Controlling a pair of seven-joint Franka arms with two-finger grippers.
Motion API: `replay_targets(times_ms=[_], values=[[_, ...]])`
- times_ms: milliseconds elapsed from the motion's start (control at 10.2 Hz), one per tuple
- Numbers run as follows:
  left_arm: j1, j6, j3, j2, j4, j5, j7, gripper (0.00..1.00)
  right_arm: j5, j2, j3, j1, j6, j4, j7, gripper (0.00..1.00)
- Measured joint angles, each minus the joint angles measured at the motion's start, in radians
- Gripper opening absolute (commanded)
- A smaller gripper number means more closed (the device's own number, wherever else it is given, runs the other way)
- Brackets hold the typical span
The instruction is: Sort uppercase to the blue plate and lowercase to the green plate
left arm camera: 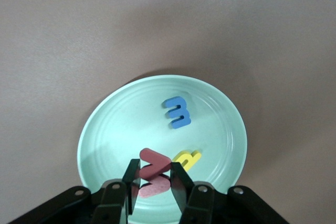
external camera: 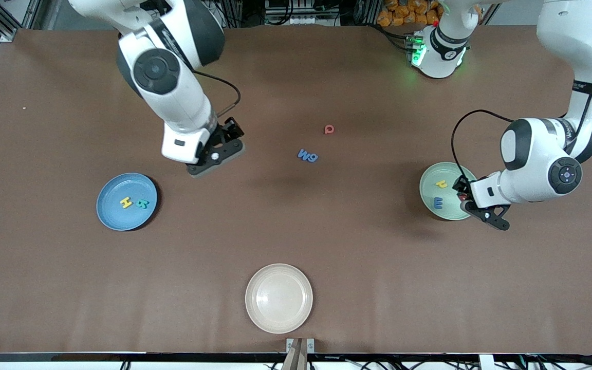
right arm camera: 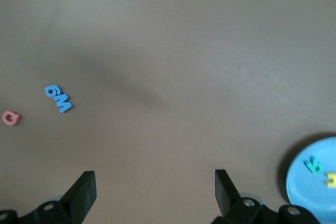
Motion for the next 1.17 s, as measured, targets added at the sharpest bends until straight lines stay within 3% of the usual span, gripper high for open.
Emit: replay_targets(times_ms=[196, 587, 782, 1174], values=[[0.000, 0.013, 0.000, 0.009, -0.009, -0.039, 0.000, 0.47, 0.000, 0.053, 0.002, 0.035, 0.052, 0.000, -0.084, 0.95], [0.000, 0.016, 0.000, 0.009, -0.012, -0.046, 0.000, 0.59, 0.003, 0.105, 0.046, 0.087, 0.094, 0.000, -0.099, 0.85], [0.000, 0.021, 0.000, 0.007, -0.011, -0.046, 0.000, 0.74, 0.005, 0.152, 0.068, 0.103, 0.144, -0.001, -0.088, 0.85], [0.000, 0.021, 0.003, 0.000, 0.010, -0.047, -0.010, 0.77, 0.007, 0.244, 0.082, 0.174, 0.289, -0.002, -0.049, 0.80]])
